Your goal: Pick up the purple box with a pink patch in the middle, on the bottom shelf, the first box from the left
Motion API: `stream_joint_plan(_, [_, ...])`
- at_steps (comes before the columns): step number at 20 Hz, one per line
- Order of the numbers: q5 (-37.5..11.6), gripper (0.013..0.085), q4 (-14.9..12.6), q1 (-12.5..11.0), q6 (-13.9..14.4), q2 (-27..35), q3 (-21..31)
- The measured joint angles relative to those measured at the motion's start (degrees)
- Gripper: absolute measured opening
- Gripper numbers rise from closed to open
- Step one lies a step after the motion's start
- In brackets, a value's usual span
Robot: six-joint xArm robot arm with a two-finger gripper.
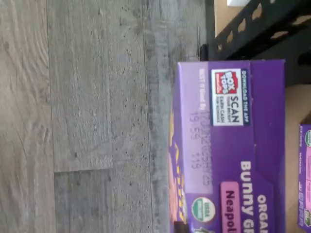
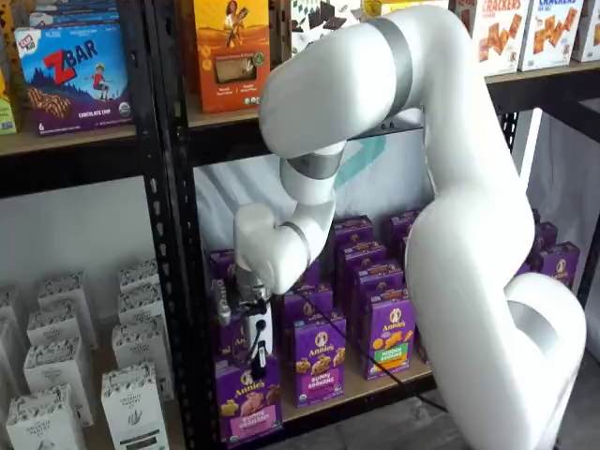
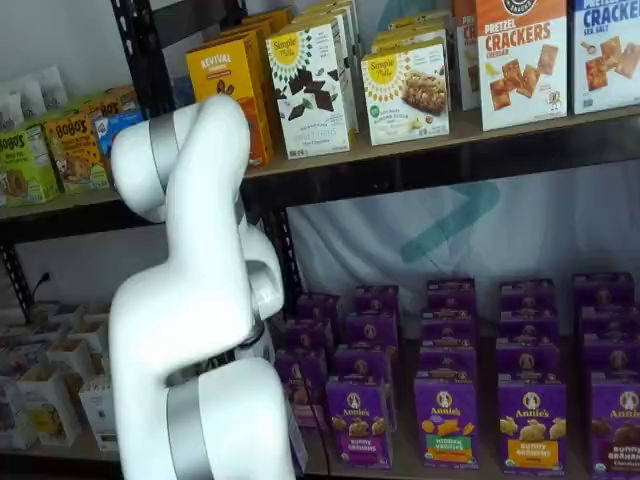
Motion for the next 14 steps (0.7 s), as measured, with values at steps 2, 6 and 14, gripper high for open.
stream_joint_plan(2, [-0.5, 0.033, 0.4, 0.2, -0.2, -0.3, 0.5])
stream_joint_plan(6, [-2.8, 0.033, -0.8, 0.2, 1.2, -0.7, 1.6])
stream_joint_plan(14, [-2.8, 0.033, -5.5, 0.0, 5.3, 1.8, -1.2])
